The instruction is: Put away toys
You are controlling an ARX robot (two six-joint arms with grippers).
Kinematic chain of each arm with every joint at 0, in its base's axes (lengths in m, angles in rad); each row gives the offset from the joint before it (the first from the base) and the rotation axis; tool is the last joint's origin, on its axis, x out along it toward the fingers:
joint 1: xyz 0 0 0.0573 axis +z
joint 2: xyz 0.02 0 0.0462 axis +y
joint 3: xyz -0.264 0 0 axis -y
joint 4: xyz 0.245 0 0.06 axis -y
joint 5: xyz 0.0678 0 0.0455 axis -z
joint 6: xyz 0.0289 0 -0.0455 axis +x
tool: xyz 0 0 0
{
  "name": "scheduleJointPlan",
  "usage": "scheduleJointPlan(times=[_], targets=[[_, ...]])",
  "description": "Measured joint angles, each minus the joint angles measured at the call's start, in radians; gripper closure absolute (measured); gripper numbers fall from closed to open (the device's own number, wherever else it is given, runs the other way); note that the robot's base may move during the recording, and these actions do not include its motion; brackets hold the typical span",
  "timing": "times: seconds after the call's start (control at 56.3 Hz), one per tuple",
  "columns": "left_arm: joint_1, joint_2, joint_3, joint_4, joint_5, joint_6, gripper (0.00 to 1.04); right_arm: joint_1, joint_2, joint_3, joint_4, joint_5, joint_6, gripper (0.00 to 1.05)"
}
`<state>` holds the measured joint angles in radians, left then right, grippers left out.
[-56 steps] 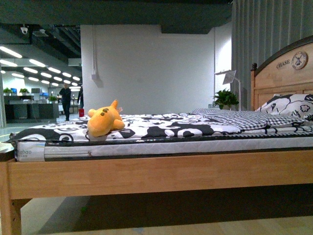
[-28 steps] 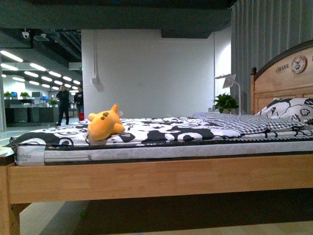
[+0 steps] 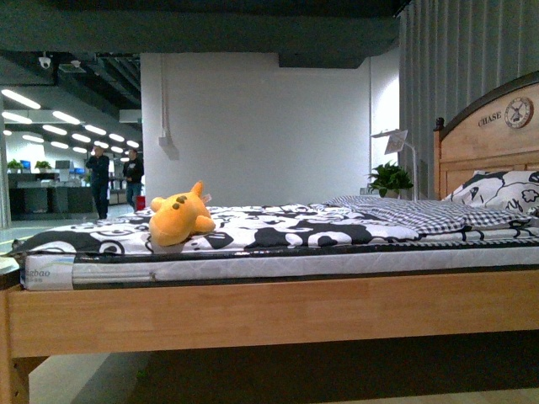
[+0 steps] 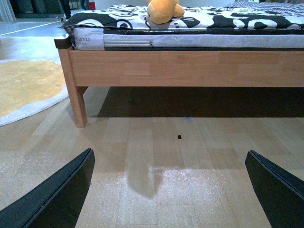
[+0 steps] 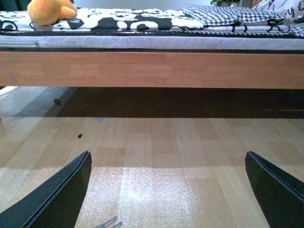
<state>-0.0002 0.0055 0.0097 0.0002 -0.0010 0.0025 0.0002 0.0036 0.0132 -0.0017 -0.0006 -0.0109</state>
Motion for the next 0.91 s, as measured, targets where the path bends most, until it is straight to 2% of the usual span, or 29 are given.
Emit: scheduleJointPlan(times=[0.906], targets=[[0.000, -0.001, 0.000, 0.000, -0.001, 0.000, 0.06, 0.000, 0.000, 0.000, 0.000, 0.000, 0.000, 0.06]])
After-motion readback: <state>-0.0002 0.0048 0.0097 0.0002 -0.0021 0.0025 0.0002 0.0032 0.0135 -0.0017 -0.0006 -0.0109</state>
